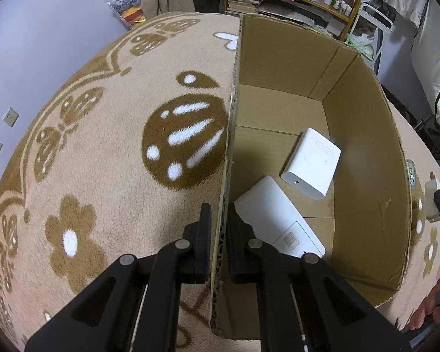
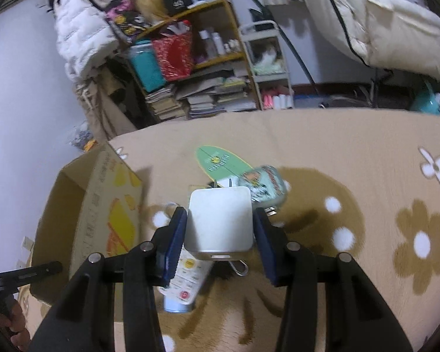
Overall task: Organize rigid objects
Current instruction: 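Lift the square white adapter with the right tool toward the box, then lower the square adapter into the box and open the right tool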
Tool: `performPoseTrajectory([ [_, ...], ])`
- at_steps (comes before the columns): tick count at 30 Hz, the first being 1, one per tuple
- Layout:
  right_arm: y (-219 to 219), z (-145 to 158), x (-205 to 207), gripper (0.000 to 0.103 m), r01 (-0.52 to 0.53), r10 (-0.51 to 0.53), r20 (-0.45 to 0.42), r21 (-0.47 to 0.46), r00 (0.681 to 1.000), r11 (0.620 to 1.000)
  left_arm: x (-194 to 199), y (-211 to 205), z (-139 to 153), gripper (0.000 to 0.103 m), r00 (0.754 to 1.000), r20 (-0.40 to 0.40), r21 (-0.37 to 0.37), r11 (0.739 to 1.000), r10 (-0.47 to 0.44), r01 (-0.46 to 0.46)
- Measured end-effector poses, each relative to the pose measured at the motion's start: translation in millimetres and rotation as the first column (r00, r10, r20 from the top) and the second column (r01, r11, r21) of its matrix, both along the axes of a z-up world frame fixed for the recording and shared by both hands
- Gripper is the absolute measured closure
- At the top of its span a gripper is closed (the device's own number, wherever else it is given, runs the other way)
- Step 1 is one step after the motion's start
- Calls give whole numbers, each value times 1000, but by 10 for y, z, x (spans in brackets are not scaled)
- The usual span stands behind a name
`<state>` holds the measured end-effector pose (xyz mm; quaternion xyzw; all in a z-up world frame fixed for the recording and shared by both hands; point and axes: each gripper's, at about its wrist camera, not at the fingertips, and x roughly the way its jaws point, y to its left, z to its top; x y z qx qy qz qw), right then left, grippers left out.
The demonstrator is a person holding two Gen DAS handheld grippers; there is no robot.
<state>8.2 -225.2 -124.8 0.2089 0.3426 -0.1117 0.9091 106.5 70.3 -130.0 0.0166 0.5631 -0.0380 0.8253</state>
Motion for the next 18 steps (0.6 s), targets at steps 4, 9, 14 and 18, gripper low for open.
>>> performPoseTrajectory([
  [4,118,30,130,53,-38,37,-13,-18,999,999,-1,3,4,94,1000,-3,-8,1000,3,-3],
  [9,310,161,253,53,-99,99,-10,-77,995,992,0,9,8,94,1000,-5,-13,1000,7,-7],
  [14,467,289,396,53,-137,138,6,-86,990,987,7,12,5,94,1000,-6,-13,1000,8,-8],
  [18,667,426,496,53,-176,181,42,-100,983,979,8,11,6,94,1000,-7,-13,1000,4,-4],
])
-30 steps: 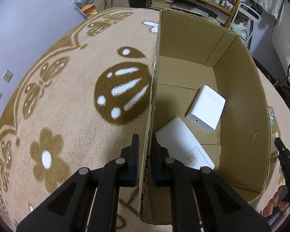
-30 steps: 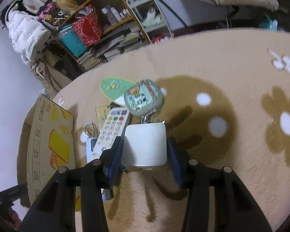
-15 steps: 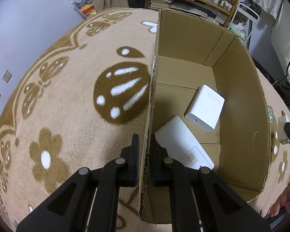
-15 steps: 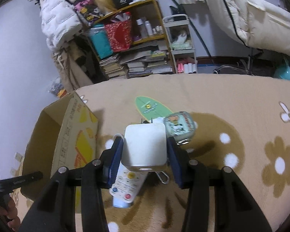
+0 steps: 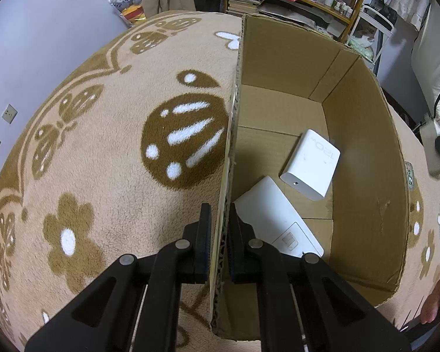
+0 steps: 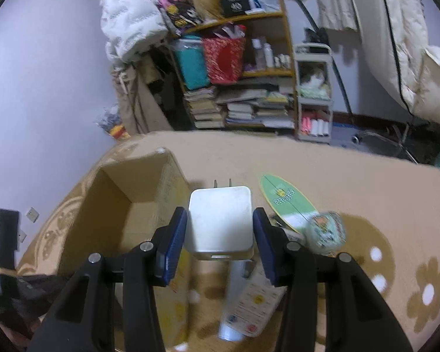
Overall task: Organize rigid objects
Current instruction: 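Lower the square adapter into the box and open the right tool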
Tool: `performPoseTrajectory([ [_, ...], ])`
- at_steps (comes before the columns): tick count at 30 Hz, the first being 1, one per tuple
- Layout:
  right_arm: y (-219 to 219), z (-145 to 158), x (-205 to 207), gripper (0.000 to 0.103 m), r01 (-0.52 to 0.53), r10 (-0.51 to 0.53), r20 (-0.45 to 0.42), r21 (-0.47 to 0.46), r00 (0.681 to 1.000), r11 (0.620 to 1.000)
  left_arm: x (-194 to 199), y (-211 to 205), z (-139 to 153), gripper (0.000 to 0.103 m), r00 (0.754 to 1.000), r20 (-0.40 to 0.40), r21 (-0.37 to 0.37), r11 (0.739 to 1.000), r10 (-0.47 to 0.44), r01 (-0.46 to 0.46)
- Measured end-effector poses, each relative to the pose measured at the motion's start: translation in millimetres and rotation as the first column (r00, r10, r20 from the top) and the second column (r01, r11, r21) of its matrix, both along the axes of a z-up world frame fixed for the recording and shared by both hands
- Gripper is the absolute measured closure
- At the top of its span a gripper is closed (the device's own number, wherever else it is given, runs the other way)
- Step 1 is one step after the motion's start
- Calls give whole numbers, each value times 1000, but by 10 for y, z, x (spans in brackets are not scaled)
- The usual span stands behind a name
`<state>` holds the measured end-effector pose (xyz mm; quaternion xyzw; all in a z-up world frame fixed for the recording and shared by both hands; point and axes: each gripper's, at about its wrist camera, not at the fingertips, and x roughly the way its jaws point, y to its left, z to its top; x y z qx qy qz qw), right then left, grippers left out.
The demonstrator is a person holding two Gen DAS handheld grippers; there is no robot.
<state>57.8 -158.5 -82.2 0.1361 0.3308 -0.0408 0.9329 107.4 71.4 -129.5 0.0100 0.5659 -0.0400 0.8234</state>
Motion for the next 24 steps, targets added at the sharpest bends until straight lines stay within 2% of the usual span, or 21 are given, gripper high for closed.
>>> performPoseTrajectory([
  [5,227,138,134,53,-36,35,26,27,999,999,1,-19,-2,94,1000,3,8,1000,-6,6],
  [9,412,208,256,53,-70,70,29,15,997,997,7,-24,-4,94,1000,1,2,1000,-3,3],
  [12,461,235,314,53,-86,83,47,60,995,995,10,-21,-3,94,1000,2,-1,1000,-3,3],
  [24,585,107,434,53,-129,130,-3,107,991,986,16,-10,-3,94,1000,2,-2,1000,-1,1],
])
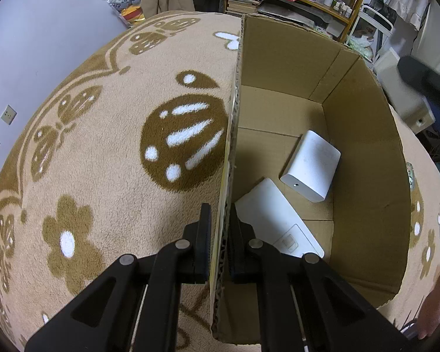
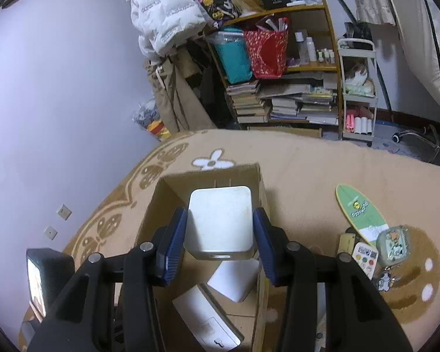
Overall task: Organize rigid objects
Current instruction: 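Lower the square adapter into the box and open the right tool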
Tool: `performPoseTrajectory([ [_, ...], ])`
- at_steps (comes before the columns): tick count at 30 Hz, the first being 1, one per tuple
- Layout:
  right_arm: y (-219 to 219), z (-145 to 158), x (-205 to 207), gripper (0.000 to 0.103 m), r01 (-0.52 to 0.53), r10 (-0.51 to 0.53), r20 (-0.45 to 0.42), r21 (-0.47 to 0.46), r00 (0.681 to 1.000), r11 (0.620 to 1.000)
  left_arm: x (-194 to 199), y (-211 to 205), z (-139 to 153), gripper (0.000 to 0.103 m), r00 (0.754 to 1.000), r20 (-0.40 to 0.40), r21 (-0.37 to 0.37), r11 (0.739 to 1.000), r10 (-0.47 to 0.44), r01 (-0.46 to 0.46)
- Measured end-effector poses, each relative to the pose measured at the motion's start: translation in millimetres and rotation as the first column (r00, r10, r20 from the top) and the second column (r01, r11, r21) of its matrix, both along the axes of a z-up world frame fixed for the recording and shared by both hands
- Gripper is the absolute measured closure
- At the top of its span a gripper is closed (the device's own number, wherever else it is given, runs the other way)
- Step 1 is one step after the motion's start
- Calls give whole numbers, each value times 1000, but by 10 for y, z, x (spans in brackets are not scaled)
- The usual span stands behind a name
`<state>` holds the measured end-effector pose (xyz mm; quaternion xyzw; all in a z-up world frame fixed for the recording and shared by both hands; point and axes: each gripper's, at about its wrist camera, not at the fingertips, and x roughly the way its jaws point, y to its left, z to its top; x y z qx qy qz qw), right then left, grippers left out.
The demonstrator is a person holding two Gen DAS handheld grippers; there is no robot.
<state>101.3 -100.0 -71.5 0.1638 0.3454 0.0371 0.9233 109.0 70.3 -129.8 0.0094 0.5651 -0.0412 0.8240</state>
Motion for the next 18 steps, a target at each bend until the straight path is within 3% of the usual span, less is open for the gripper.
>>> performPoseTrajectory([
  [8,-24,-298,-37,53,-52,59,-73,93,996,994,11,5,-4,94,1000,-1,-3,1000,1,-1],
  [11,-7,-314,-77,53,-62,67,-65,80,996,995,16,6,-3,94,1000,-2,-3,1000,1,-1],
  [14,9,-289,-66,76,-79,84,-67,68,994,995,16,14,-2,93,1000,-3,-4,1000,1,-1],
  [18,60,-229,-49,76,-103,106,-63,51,992,993,18,26,-12,93,1000,-5,-6,1000,1,-1],
])
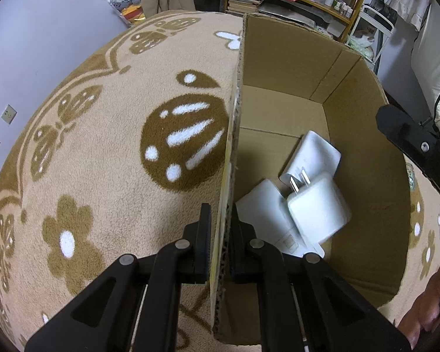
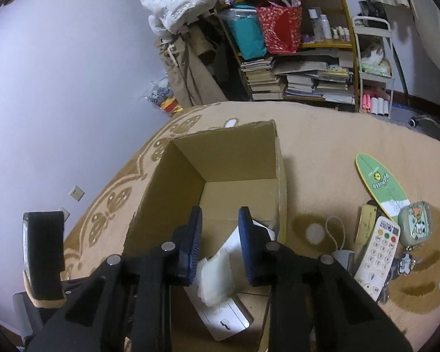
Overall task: Organize rigid objects
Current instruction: 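Lower the square adapter into the box and open the right tool, then move the right tool back to the pile and grasp the white remote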
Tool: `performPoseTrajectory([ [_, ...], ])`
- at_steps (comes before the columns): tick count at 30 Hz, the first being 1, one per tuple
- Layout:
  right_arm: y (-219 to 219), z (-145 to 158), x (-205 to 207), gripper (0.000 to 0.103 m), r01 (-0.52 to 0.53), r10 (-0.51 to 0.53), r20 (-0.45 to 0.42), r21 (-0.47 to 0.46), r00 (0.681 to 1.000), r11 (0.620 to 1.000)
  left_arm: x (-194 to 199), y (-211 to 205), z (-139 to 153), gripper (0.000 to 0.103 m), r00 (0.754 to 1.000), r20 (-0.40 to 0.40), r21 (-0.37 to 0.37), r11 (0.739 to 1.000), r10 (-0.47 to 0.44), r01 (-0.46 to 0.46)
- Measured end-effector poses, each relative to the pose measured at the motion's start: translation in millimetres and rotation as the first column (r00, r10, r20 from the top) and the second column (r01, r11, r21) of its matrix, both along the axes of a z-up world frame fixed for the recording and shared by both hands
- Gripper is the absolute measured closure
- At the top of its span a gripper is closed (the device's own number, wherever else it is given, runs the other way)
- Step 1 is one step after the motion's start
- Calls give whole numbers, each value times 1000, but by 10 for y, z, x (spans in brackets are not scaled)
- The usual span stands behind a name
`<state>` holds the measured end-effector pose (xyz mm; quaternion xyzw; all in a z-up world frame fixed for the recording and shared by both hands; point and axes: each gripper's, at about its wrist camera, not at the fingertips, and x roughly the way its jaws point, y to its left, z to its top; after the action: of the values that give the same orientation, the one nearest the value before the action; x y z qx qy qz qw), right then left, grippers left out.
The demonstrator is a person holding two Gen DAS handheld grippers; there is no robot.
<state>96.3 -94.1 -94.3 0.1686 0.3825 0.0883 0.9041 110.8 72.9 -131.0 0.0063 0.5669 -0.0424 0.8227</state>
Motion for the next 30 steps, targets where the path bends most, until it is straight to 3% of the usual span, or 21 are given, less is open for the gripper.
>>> performPoseTrajectory([
  [14,-99,-39,-116,74,10,-10,-9,-13,1000,1000,-2,7,-10,93,1000,0,0,1000,0,0],
  [17,-211,-3,-179,62,23,-23,13,11,1000,1000,-4,14,-7,93,1000,0,0,1000,1,-1],
  [18,-252,-6,-200,52,34,-35,17,16,999,999,-5,15,-9,93,1000,-1,-1,1000,1,-1],
  [23,-493,9,-328,44,99,-103,47,65,994,993,-4,14,-5,93,1000,-1,-1,1000,1,-1],
  [30,-804,-42,-487,14,206,-207,28,36,978,978,-7,11,-4,93,1000,-2,-3,1000,2,-2],
])
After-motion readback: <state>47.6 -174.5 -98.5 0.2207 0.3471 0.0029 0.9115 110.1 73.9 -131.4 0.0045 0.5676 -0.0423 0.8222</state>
